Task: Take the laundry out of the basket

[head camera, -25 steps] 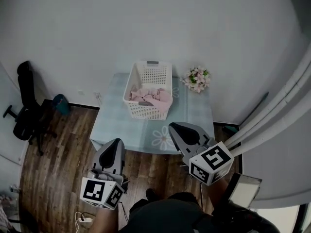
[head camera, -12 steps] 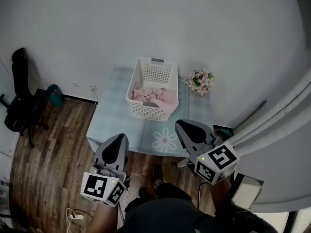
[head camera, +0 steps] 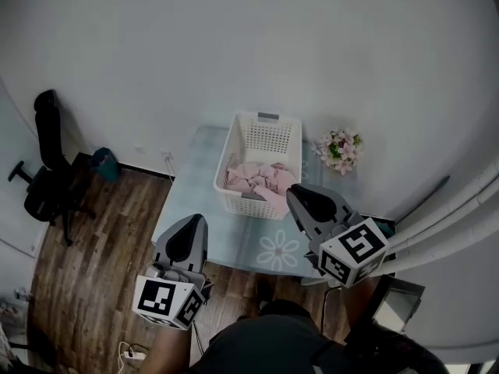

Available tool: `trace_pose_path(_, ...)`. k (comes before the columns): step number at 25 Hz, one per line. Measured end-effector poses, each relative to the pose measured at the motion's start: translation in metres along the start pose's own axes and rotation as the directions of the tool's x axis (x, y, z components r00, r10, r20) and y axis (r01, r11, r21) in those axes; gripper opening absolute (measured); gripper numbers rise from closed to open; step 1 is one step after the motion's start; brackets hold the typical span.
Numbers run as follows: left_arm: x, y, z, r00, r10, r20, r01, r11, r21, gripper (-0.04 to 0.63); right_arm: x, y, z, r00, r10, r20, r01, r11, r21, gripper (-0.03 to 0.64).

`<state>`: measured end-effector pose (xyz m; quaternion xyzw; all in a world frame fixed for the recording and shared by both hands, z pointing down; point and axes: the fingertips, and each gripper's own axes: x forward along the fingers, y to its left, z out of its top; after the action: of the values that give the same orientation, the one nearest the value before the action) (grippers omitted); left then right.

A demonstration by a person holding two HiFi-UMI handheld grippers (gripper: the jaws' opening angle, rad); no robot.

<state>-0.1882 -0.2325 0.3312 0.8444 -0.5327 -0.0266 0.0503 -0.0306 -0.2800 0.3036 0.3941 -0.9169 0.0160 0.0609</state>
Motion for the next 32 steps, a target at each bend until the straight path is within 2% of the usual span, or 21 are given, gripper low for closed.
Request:
trace_pose_path(3, 0.025, 0.008, 0.009, 1.0, 0.015, 0.007, -0.015, 1.0, 0.017, 0.011, 0.021, -0.016, 0.004, 0.999, 0.051, -0.015, -0.051, 0.998, -0.029, 0.042)
trace_pose_path(6, 0.05, 0.012, 0.017, 1.0, 0.023, 0.02, -0.023, 0.999, 0.023, 0.011, 0.043, -0.032, 0.004, 0.992, 0.113, -0.05, -0.117, 0.991, -0.07, 0.143)
trace_pose_path(10, 0.085, 0.025, 0.016, 0.999, 0.05, -0.017, -0.05, 0.998, 0.039, 0.011, 0.073, -0.058, -0.001, 0.979, 0.176, -0.105, -0.188, 0.976, -0.11, 0.194)
trace_pose_path(17, 0.134, 0.042, 0.004, 0.995, 0.074, -0.074, -0.07, 0.996, 0.055, 0.011, 0.122, -0.088, -0.033, 0.928, 0.29, -0.233, -0.328, 0.934, -0.143, 0.291)
trace_pose_path(20, 0.145, 0.055, -0.002, 0.993, 0.077, -0.094, -0.072, 0.996, 0.059, 0.012, 0.146, -0.097, -0.058, 0.901, 0.297, -0.318, -0.359, 0.919, -0.16, 0.38)
trace_pose_path(23, 0.158, 0.073, -0.006, 0.99, 0.085, -0.109, -0.078, 0.995, 0.065, 0.012, 0.166, -0.103, -0.085, 0.856, 0.312, -0.412, -0.406, 0.899, -0.165, 0.445)
trace_pose_path(27, 0.168, 0.093, -0.02, 0.986, 0.088, -0.144, -0.081, 0.995, 0.056, 0.012, 0.19, -0.104, -0.126, 0.787, 0.333, -0.52, -0.457, 0.88, -0.127, 0.473)
trace_pose_path(29, 0.17, 0.104, -0.029, 0.982, 0.095, -0.163, -0.087, 0.994, 0.06, 0.015, 0.2, -0.102, -0.148, 0.74, 0.345, -0.578, -0.492, 0.863, -0.116, 0.485)
trace_pose_path(32, 0.173, 0.119, -0.042, 0.976, 0.093, -0.194, -0.088, 0.995, 0.035, 0.08, 0.209, -0.095, -0.185, 0.647, 0.359, -0.673, -0.554, 0.828, -0.09, 0.513)
